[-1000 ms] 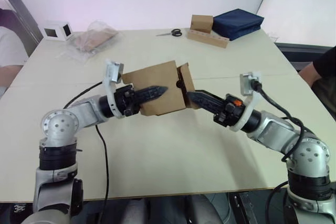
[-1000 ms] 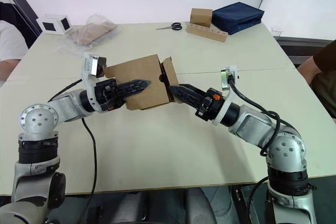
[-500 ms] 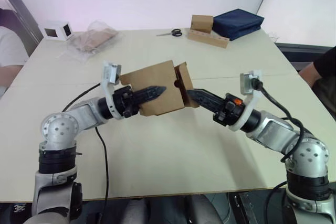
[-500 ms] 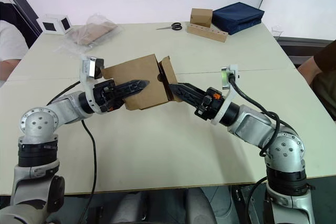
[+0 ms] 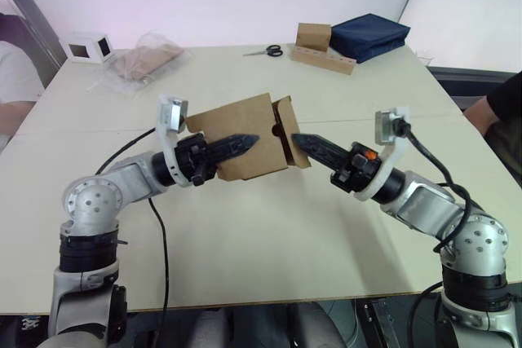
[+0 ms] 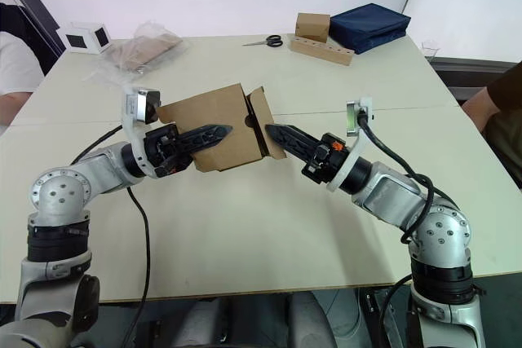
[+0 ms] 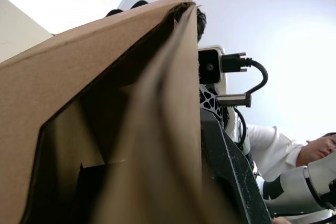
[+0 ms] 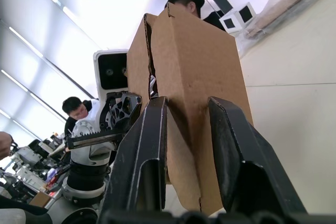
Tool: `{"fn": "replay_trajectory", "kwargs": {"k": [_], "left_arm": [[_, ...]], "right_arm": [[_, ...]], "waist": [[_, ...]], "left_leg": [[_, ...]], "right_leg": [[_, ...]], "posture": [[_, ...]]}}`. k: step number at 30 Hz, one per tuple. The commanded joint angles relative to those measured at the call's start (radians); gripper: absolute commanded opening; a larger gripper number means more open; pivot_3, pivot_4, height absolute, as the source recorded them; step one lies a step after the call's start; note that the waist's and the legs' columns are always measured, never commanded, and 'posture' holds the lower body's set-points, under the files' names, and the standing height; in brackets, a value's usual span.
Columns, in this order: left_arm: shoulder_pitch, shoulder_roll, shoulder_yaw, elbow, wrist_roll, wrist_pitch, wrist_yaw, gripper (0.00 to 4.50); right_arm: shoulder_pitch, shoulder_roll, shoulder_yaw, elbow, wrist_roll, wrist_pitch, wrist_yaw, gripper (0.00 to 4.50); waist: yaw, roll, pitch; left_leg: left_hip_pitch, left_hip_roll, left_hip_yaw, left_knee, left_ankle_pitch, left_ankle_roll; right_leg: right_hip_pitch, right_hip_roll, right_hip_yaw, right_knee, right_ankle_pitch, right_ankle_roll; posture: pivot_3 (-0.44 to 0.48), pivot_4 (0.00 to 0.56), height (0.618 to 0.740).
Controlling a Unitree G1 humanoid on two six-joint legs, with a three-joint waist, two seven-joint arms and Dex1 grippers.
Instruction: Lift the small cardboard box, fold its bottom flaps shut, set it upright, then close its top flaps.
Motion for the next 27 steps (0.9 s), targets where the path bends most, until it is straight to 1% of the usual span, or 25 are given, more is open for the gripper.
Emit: {"fn": "replay_trajectory", "kwargs": {"k": [1,19,27], "left_arm": [[-0.009,0.018,-0.012,-0.043,0.010,-0.013,-0.025,0.00],[-0.019,-0.012,-0.033,-0.042,0.028,-0.020,-0.013,0.00],[-0.010,-0.001,-0.054,-0.058,0.057,-0.037,-0.048,0.00]], "right_arm": [[-0.009,-0.001,-0.005,-0.042,0.038,-0.017,-0.010,1.11],[-0.007,0.014,0.020,-0.070,0.048,-0.047,-0.057,1.11],[-0.003,0.014,0.028,-0.068,0.038,-0.056,-0.066,1.11]], "waist": [[0.000,0.000,0.000],[0.000,0.000,0.000],[0.000,0.000,0.000]], "left_leg": [[0.000,0.000,0.000,0.000,0.000,0.000],[0.000,0.000,0.000,0.000,0.000,0.000],[0.000,0.000,0.000,0.000,0.000,0.000]], "right_leg": [[0.000,0.000,0.000,0.000,0.000,0.000],[0.000,0.000,0.000,0.000,0.000,0.000],[0.000,0.000,0.000,0.000,0.000,0.000]], "posture": [[0.000,0.150,0.740],[0.000,0.150,0.740],[0.000,0.150,0.740]]}}
